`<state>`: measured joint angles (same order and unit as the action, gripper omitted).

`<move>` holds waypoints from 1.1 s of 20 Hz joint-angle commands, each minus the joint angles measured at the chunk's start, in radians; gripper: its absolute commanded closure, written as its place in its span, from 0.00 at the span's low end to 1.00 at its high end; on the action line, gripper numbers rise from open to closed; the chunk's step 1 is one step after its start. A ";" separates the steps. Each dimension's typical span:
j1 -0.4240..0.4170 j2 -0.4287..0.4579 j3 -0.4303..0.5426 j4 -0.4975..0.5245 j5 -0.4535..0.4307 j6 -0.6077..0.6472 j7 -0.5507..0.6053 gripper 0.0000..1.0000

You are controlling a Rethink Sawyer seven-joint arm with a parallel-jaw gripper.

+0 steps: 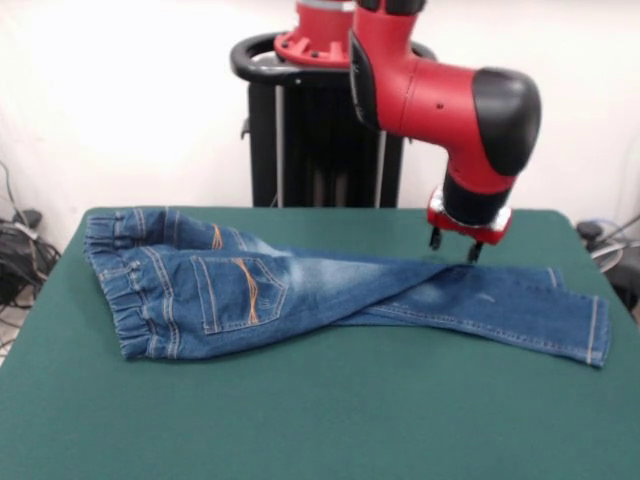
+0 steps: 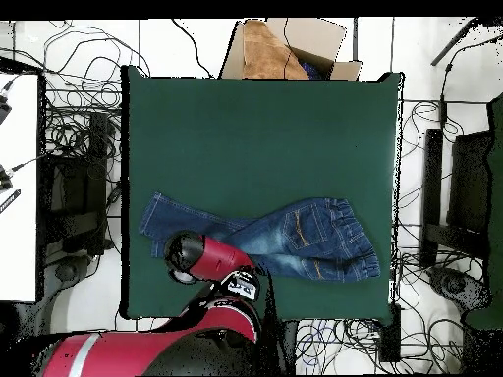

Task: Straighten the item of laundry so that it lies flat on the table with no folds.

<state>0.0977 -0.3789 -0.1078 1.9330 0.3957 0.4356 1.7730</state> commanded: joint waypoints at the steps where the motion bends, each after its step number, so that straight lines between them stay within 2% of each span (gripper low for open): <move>1: 0.012 -0.061 0.014 0.066 -0.108 -0.139 0.103 0.00; 3: 0.023 -0.062 -0.005 0.043 -0.135 -0.143 0.096 0.00; 9: 0.007 -0.045 0.033 0.091 -0.163 -0.198 0.155 0.00; 18: -0.047 0.074 0.105 0.173 -0.178 -0.398 0.203 0.00; 22: -0.058 0.067 0.103 0.175 -0.174 -0.385 0.182 0.00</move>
<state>0.0744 -0.4053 -0.0822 2.0927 0.2369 0.1056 1.7730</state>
